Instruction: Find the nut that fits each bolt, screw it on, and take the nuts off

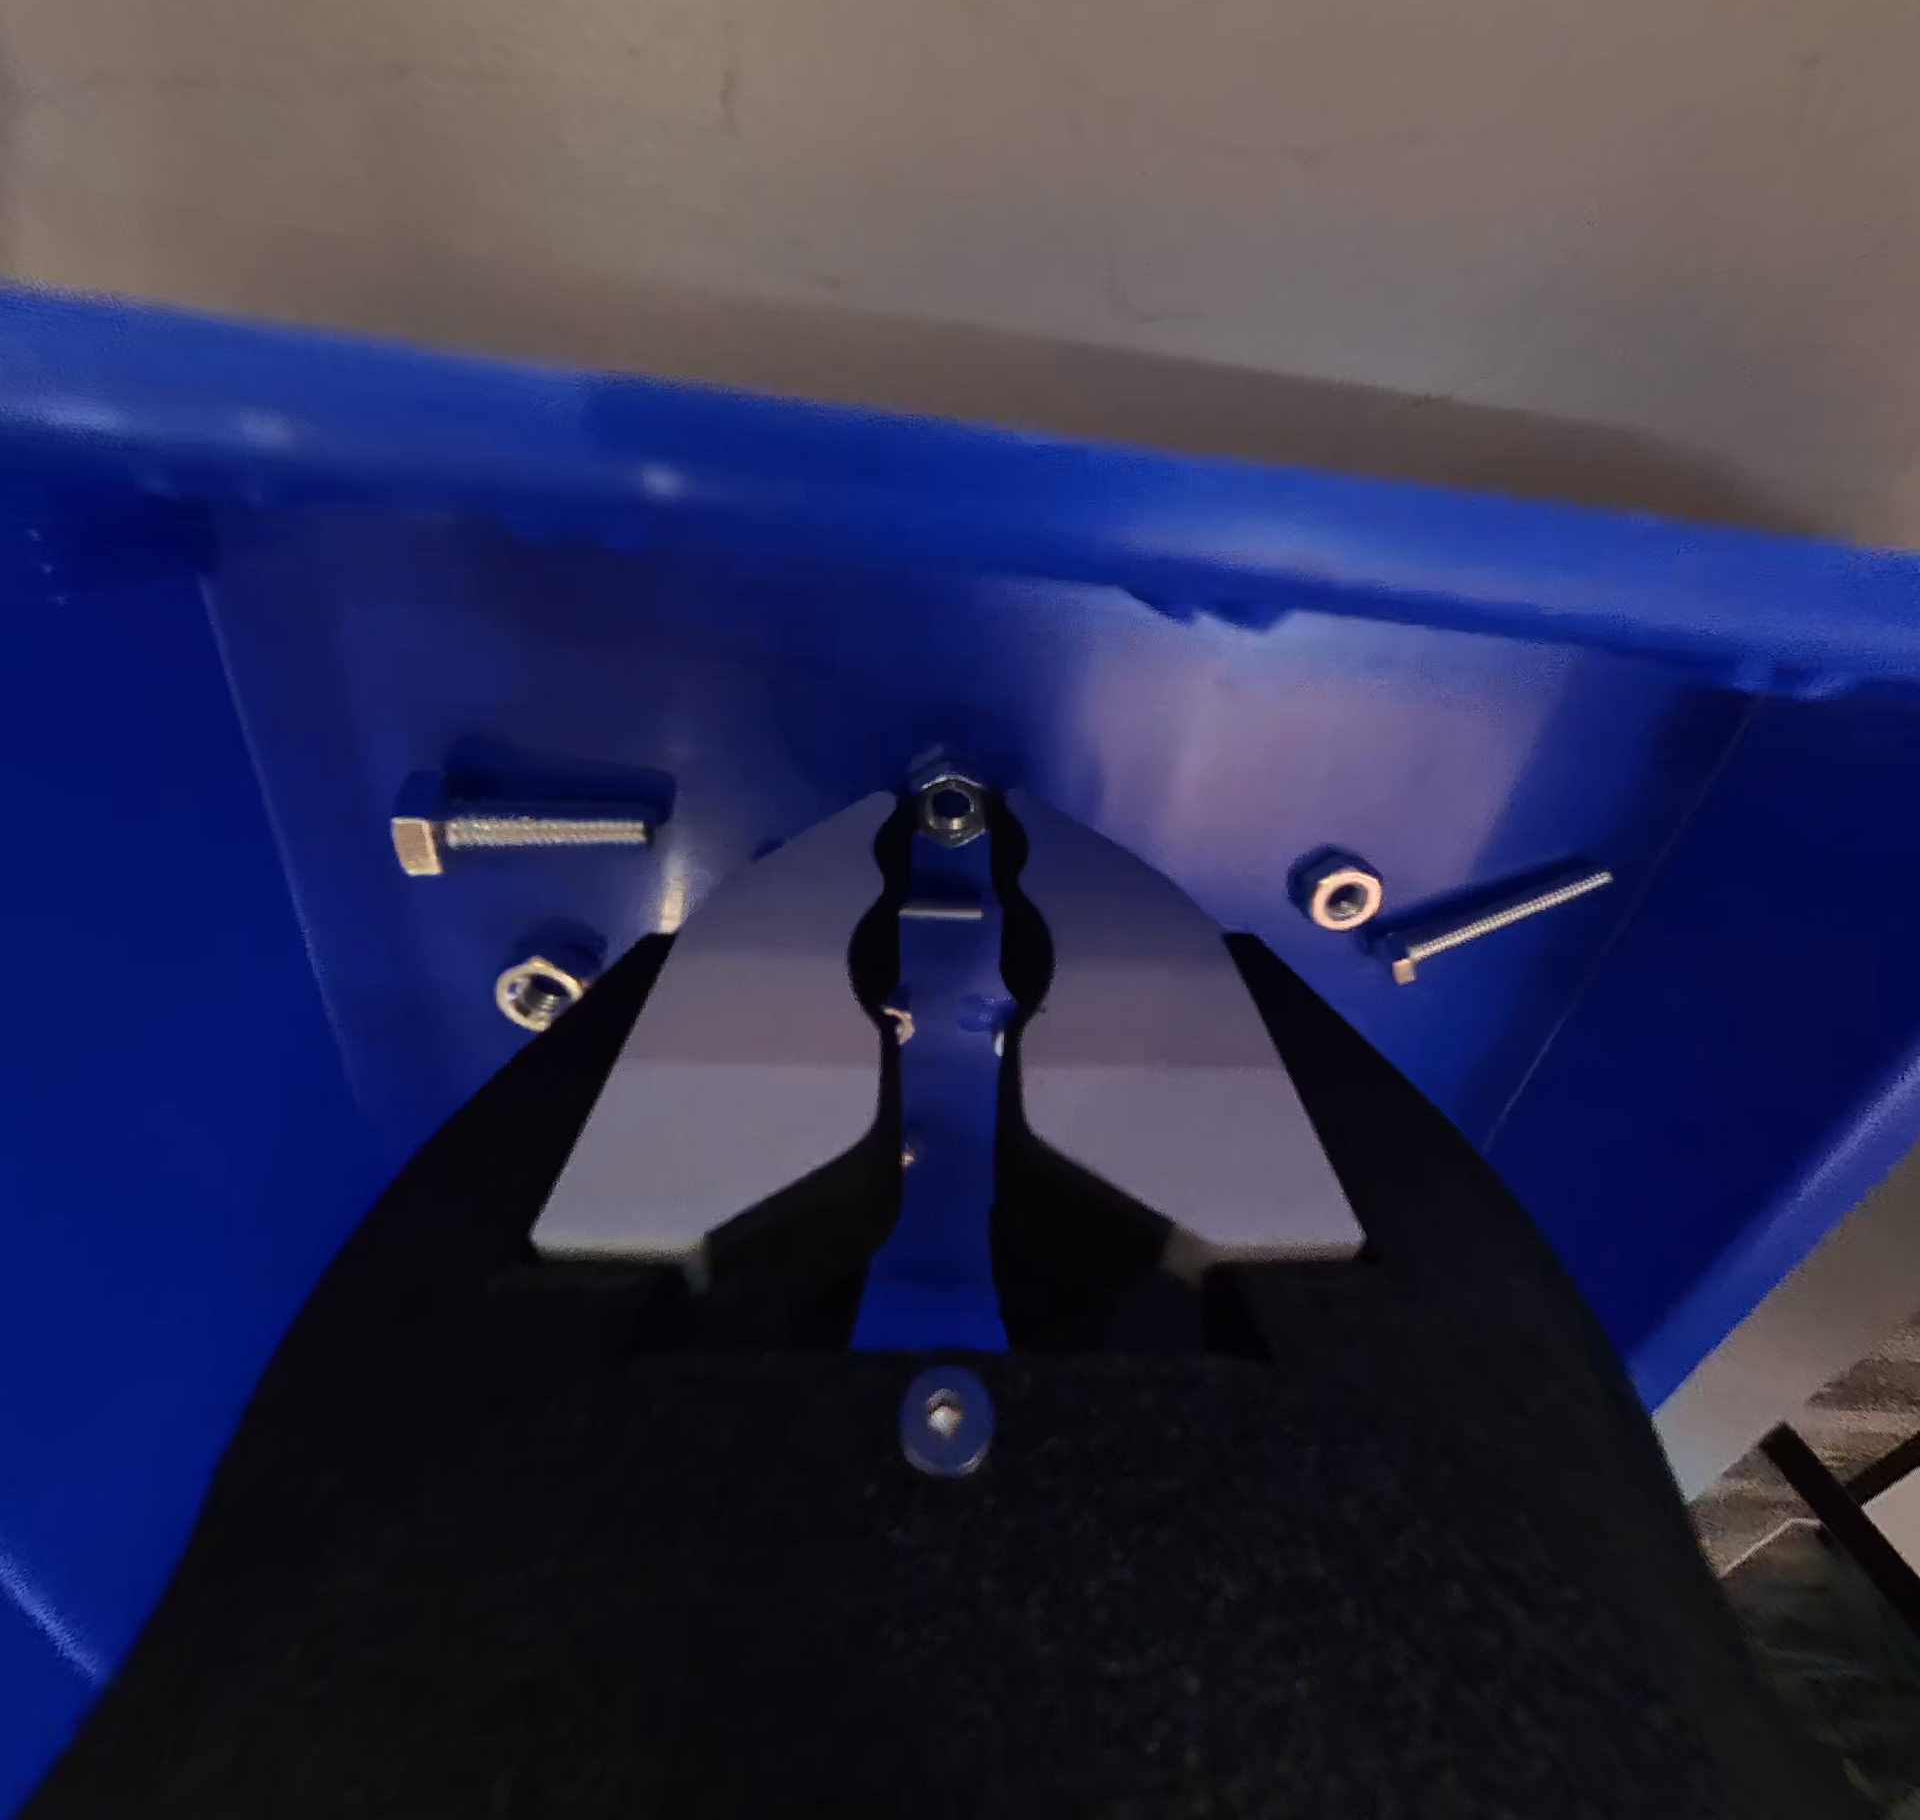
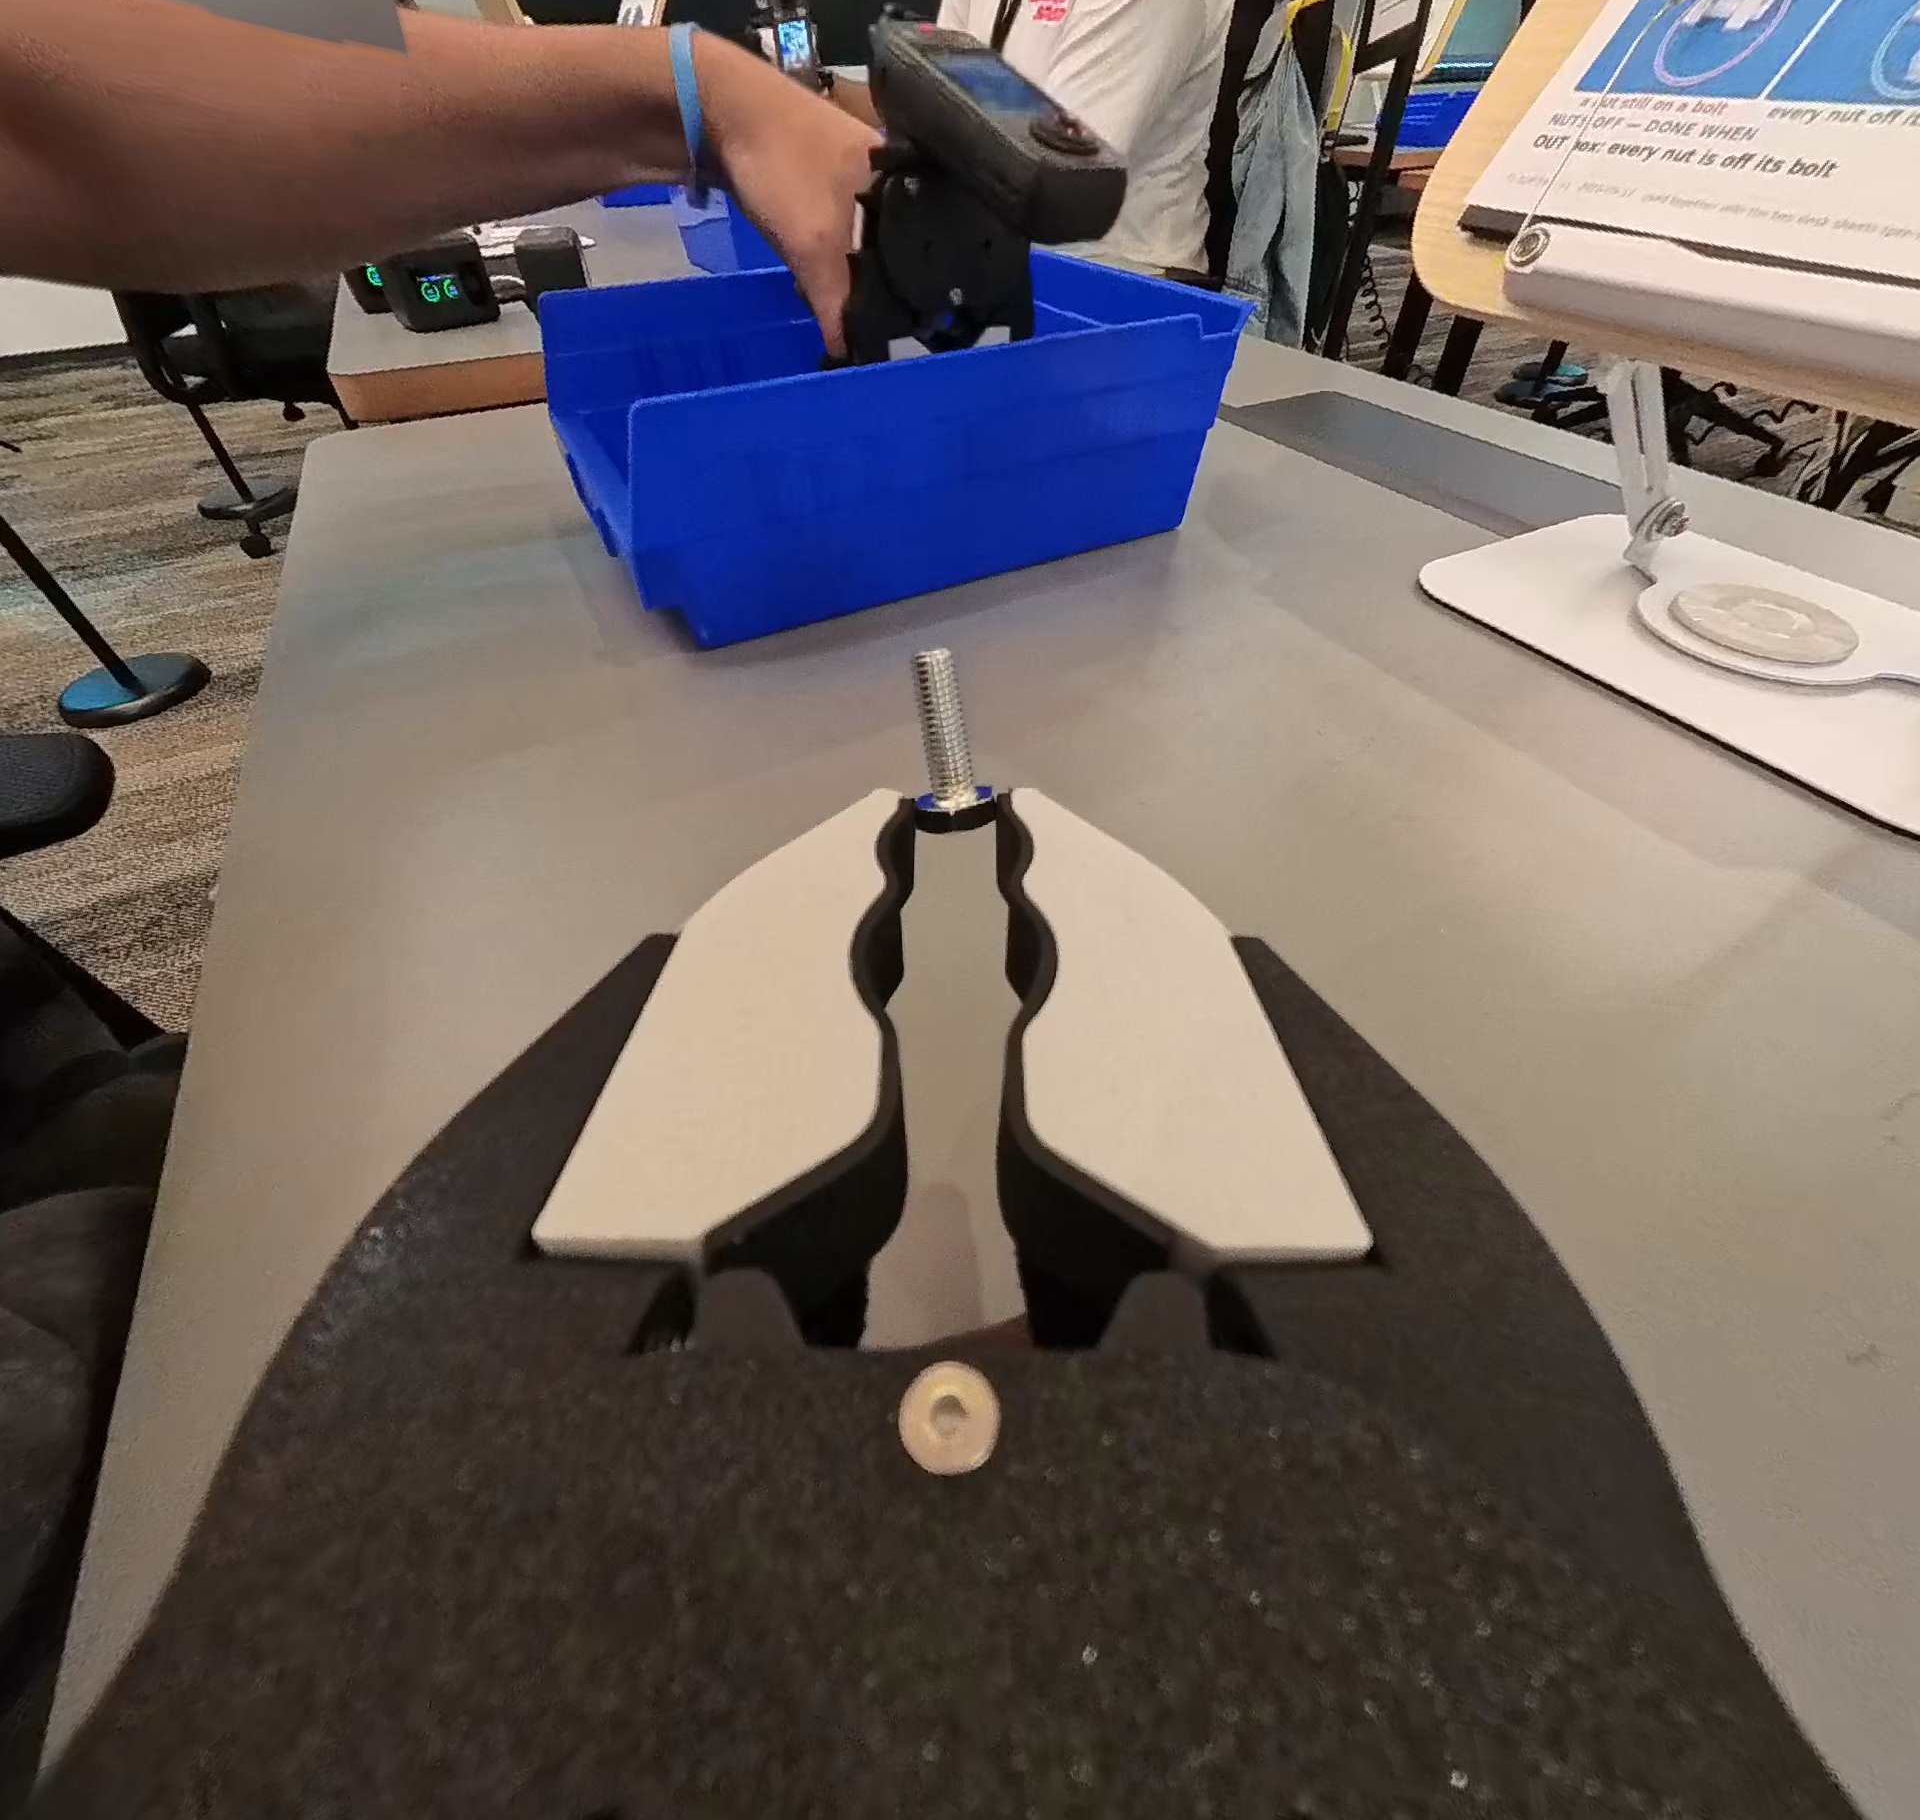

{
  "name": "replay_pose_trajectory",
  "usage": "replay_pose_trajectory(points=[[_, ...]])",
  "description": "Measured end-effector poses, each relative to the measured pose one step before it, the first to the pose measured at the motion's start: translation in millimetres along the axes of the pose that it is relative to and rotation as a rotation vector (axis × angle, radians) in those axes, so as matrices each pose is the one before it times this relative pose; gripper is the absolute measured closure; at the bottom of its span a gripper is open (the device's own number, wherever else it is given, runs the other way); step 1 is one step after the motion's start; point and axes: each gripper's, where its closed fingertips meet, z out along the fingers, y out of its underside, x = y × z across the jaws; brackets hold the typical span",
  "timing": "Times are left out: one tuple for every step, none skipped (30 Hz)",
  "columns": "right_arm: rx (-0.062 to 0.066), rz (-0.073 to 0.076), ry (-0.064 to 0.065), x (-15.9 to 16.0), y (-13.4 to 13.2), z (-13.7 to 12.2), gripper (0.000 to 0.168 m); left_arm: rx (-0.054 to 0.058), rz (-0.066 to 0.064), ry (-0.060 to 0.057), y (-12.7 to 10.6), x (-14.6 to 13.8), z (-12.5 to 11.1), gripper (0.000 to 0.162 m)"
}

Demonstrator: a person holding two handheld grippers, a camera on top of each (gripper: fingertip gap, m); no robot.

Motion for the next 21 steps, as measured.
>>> replay_pose_trajectory(points=[[-0.0001,-0.0005,-0.0006,-0.11,0.03,-0.07,0.154,0.0209,-0.0135,-0.0027,0.08,2.50,-3.41,0.148],[-0.0003,-0.0014,-0.0007,-0.50,0.05,-0.07,0.154,0.0374,-0.0165,-0.0059,-1.55,2.47,-6.04,0.148],[0.0003,-0.0034,-0.0010,-0.60,-0.21,-0.12,0.154,0.0576,-0.0231,0.0024,-4.08,4.03,-8.66,0.148],[-0.0002,-0.0046,0.0000,-0.53,-0.04,-0.14,0.154,0.0625,-0.0299,0.0019,-5.23,4.39,-10.71,0.148],[-0.0013,-0.0057,0.0018,-0.14,0.05,-0.01,0.154,0.0613,-0.0322,-0.0108,-6.00,3.18,-11.93,0.148],[-0.0006,-0.0067,0.0051,0.71,-0.15,0.07,0.154,0.0564,-0.0296,-0.0072,-6.78,4.48,-12.34,0.148],[0.0030,0.0011,0.0044,1.49,-0.92,0.36,0.154,0.0570,-0.0209,0.0133,-8.36,8.50,-12.31,0.148],[0.0071,0.0151,-0.0058,1.17,-1.99,0.77,0.154,0.0531,-0.0183,0.0073,-9.73,8.42,-11.73,0.148],[0.0051,0.0160,-0.0123,1.24,-2.46,0.88,0.154,0.0347,-0.0242,-0.0043,-9.59,6.88,-10.13,0.148],[0.0032,0.0070,0.0009,3.83,-2.96,1.80,0.154,0.0101,-0.0270,0.0035,-8.59,8.46,-8.01,0.148],[-0.0039,-0.0016,0.0038,4.34,-3.78,3.11,0.154,-0.0068,-0.0174,0.0008,-8.45,9.25,-6.16,0.148],[-0.0081,-0.0117,-0.0020,2.93,-4.91,4.42,0.154,-0.0057,-0.0088,-0.0181,-10.51,7.63,-4.66,0.148],[0.0011,-0.0275,0.0016,2.60,-6.58,4.89,0.154,0.0005,-0.0182,-0.0069,-13.15,9.25,-3.43,0.148],[0.0070,-0.0422,0.0091,3.44,-7.13,5.49,0.154,0.0023,-0.0272,0.0084,-14.97,11.15,-1.98,0.148],[0.0048,-0.0467,0.0077,3.78,-5.93,6.54,0.154,0.0068,-0.0263,0.0015,-15.99,10.19,-0.78,0.148],[0.0065,-0.0343,0.0083,4.78,-4.95,7.38,0.154,-0.0017,-0.0214,0.0050,-14.92,10.70,0.71,0.148],[0.0137,-0.0194,0.0138,5.96,-4.51,6.98,0.154,-0.0096,-0.0162,0.0140,-13.59,11.71,1.79,0.148],[0.0219,-0.0132,0.0248,7.05,-4.05,6.00,0.154,-0.0009,-0.0192,0.0100,-14.26,9.83,2.54,0.148],[0.0160,-0.0168,0.0336,7.08,-2.07,5.02,0.154,0.0056,-0.0200,0.0087,-14.34,8.62,3.12,0.148],[0.0101,-0.0288,0.0596,8.69,-0.87,3.59,0.154,0.0028,-0.0214,0.0069,-12.66,7.10,3.98,0.148],[0.0052,-0.0338,0.0568,6.70,-0.08,2.28,0.154,0.0048,-0.0253,0.0077,-11.46,6.03,4.64,0.148]])
